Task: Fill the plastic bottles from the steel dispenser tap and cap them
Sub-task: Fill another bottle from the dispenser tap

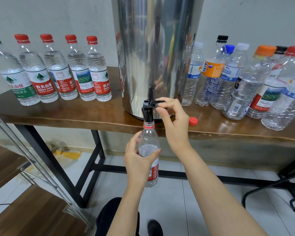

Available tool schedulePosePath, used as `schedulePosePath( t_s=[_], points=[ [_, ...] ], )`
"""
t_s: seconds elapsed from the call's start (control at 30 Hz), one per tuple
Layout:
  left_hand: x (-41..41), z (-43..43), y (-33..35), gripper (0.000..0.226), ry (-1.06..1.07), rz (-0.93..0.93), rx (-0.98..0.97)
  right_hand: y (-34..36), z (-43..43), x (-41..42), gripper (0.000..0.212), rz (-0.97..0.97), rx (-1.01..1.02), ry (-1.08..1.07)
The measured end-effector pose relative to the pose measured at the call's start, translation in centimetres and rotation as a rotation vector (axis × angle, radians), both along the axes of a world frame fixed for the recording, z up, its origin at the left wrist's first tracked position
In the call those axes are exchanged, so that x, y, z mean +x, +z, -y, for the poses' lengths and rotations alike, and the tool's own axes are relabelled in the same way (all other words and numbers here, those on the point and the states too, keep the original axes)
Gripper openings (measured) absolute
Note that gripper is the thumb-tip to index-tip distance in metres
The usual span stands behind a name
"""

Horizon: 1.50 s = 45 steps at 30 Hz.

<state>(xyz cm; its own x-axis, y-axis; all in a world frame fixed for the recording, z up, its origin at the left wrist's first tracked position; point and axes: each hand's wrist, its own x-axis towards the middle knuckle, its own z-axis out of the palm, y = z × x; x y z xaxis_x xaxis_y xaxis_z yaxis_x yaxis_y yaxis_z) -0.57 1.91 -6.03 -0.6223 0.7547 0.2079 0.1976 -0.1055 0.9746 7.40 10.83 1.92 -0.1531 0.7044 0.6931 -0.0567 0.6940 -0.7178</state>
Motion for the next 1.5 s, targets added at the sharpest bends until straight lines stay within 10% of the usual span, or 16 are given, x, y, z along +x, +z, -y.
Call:
schedulePosePath(
  t_s=[1.5],
  points=[
    [-0.16, -0.37, -0.53, 0.074, 0.032, -0.048, 0.016, -0.10, -0.12, -0.01, 0.015, -0.001, 0.001, -0.008]
  ],
)
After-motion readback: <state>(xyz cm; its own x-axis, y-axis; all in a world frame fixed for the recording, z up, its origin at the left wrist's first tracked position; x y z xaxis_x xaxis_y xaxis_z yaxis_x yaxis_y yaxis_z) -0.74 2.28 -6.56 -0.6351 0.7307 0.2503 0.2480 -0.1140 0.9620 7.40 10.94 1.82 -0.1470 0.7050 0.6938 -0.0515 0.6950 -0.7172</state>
